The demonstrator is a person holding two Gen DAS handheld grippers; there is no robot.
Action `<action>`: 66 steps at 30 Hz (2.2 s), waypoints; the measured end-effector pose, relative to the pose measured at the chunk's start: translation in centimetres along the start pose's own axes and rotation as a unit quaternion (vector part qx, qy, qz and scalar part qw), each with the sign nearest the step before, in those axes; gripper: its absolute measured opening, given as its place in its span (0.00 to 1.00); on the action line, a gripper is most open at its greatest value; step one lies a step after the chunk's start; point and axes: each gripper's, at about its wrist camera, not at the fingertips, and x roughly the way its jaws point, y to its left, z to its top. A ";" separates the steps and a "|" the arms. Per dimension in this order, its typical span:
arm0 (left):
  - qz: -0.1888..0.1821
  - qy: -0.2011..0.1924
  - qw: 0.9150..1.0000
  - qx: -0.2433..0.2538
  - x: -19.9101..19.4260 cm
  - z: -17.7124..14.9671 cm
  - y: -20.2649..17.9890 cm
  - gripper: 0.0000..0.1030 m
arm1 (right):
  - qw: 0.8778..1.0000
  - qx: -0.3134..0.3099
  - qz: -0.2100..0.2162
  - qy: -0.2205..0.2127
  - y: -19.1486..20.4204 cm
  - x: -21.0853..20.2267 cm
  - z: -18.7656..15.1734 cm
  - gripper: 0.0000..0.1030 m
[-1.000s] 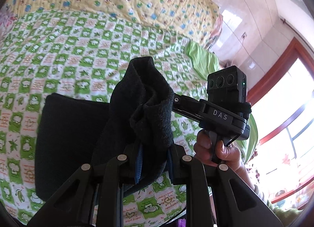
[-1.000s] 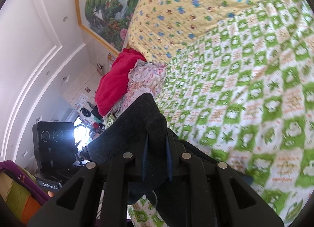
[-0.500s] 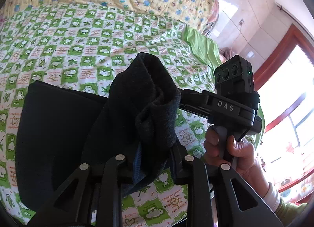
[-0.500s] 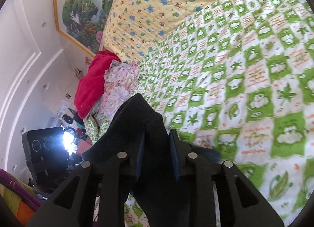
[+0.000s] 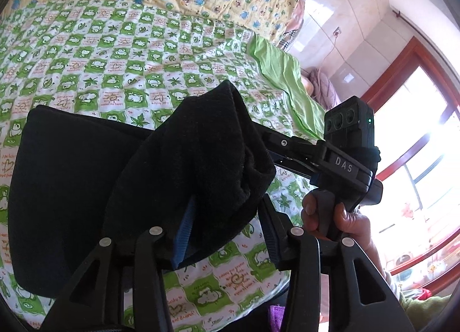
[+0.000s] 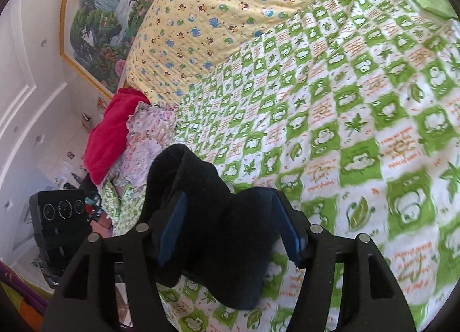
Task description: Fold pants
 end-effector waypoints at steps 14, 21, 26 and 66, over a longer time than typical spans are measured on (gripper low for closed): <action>0.009 -0.034 0.999 -0.024 -3.1 0.0 2.3 0.47 | 0.995 -0.001 -0.089 -0.038 0.5 -3.0 -0.7 0.72; 0.031 -0.052 0.997 -0.040 -4.8 0.2 4.6 0.47 | 0.995 -0.019 -0.090 -0.040 2.5 -3.2 -1.1 0.76; 0.042 -0.058 0.996 -0.054 -5.4 0.3 5.9 0.47 | 0.995 -0.034 -0.091 -0.029 3.8 -2.5 -1.5 0.78; 0.069 -0.083 0.988 -0.108 -7.7 -0.2 11.1 0.54 | 0.993 -0.043 -0.111 0.019 5.9 0.1 -4.0 0.81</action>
